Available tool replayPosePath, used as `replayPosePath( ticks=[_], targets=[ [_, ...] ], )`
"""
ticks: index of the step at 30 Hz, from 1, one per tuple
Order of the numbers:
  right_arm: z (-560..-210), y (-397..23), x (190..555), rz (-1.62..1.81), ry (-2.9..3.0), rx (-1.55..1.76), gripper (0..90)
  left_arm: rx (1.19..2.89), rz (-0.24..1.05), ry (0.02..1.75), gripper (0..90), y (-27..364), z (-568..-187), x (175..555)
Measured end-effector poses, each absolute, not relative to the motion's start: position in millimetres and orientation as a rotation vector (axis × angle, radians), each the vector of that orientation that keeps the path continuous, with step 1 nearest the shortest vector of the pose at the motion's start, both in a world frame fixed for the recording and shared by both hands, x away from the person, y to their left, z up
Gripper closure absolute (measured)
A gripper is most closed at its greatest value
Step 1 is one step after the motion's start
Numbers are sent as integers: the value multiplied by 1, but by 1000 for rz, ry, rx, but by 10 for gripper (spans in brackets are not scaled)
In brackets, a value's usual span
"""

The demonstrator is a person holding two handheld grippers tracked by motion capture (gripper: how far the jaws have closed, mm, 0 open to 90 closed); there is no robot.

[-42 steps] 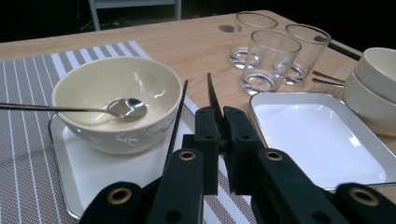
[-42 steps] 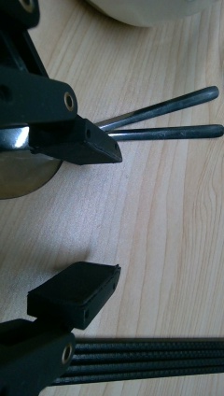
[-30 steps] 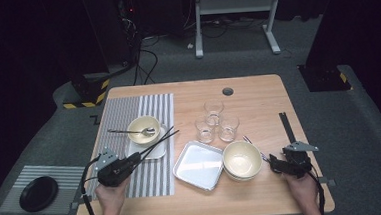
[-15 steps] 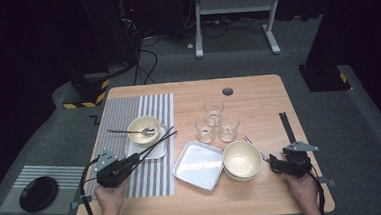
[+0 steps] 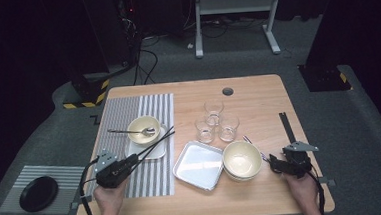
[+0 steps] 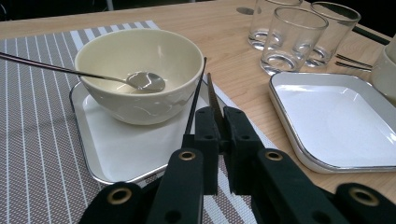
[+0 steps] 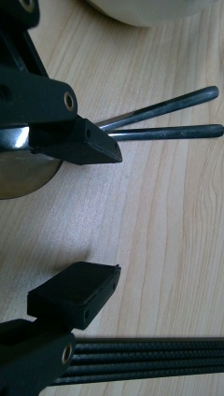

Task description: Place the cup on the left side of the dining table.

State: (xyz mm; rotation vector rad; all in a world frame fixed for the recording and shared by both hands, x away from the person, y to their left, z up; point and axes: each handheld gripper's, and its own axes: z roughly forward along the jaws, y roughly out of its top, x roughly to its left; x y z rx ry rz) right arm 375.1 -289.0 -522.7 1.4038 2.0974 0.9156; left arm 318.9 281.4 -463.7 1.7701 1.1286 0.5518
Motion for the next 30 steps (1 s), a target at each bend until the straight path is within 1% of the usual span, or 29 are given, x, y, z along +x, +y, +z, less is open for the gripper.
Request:
replayPosePath(
  ticks=[30],
  targets=[
    [-523,-289,375,915,2097,1405,393,1847,463,1144,846,287,-477,316]
  ],
)
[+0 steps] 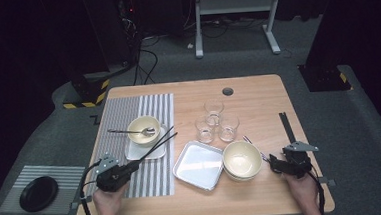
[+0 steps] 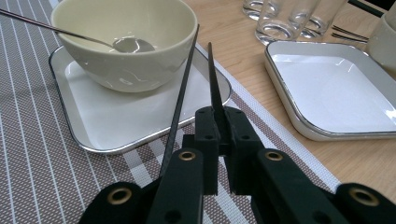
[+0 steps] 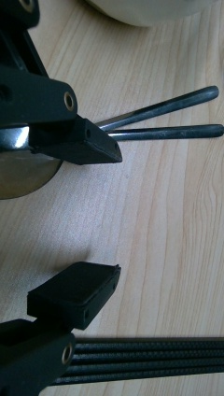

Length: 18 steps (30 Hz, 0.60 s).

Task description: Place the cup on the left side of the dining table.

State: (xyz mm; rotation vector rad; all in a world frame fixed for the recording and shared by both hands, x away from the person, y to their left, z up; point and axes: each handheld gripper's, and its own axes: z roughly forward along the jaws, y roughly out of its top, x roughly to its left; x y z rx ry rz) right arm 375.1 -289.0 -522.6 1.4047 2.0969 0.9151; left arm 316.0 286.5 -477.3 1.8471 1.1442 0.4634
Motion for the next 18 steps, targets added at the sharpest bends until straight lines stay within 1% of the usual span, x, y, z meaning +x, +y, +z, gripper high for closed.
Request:
replayPosePath(
  ticks=[9,10,11,12,16,18],
  targets=[
    [-523,-289,375,914,2097,1400,393,1861,453,1159,846,288,-481,315],
    [-523,-289,375,914,2097,1399,393,1825,449,1177,846,286,-484,315],
    [-523,-289,375,914,2097,1399,393,1825,449,1177,846,286,-484,315],
    [-523,-289,375,914,2097,1399,392,1877,440,1161,846,290,-483,315],
    [-523,-289,375,914,2097,1400,393,1882,430,1175,846,290,-485,313],
    [-523,-289,375,914,2097,1400,393,1856,439,1181,846,288,-488,313]
  ],
)
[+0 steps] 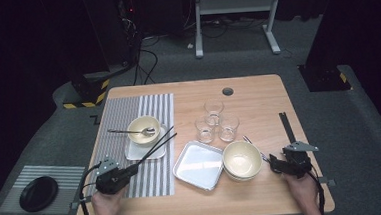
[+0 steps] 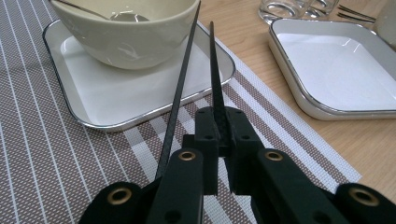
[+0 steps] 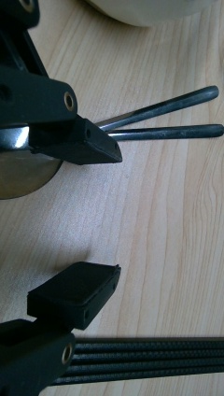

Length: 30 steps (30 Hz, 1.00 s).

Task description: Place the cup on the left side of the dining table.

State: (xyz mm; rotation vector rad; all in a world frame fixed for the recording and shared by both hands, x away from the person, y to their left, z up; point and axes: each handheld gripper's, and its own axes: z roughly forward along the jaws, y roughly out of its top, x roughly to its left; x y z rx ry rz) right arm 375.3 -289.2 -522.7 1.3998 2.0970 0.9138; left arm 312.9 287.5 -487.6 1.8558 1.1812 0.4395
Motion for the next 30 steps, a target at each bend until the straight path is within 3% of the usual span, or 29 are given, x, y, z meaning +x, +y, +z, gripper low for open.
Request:
replayPosePath(
  ticks=[30],
  targets=[
    [-523,-289,375,914,2097,1400,393,1969,388,1210,845,283,-506,317]
  ],
)
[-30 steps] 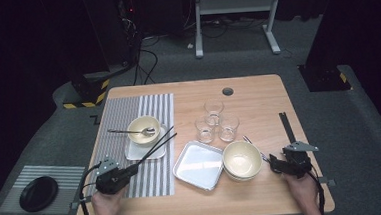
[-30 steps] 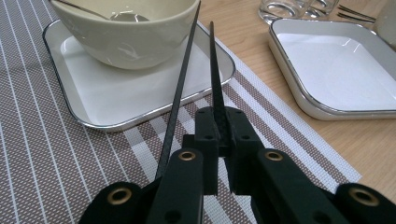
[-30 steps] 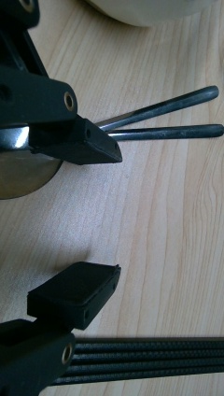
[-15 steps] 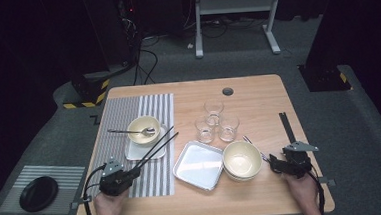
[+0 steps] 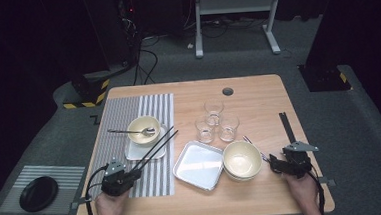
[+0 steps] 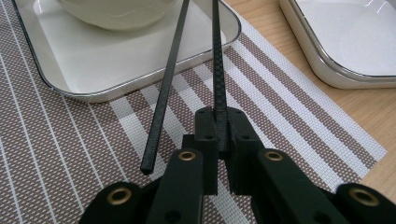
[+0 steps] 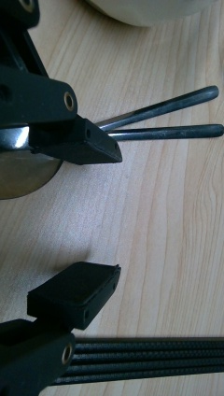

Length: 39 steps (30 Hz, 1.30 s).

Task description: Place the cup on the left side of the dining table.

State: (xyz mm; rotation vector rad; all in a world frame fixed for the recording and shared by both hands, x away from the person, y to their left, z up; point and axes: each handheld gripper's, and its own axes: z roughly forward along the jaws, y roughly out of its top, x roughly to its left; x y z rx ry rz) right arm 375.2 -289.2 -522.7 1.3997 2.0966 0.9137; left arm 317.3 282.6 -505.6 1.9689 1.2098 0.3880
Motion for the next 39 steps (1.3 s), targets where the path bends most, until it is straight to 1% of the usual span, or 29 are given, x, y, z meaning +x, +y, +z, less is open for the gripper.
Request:
replayPosePath(
  ticks=[21,23,24,39],
  targets=[
    [-523,-289,375,914,2096,1399,392,2001,370,1225,842,283,-511,324],
    [-523,-289,375,914,2097,1399,393,2001,368,1226,842,283,-512,324],
    [-523,-289,375,913,2097,1399,393,1980,360,1255,842,282,-513,323],
    [-523,-289,375,913,2097,1399,392,1966,346,1284,837,282,-517,326]
  ],
)
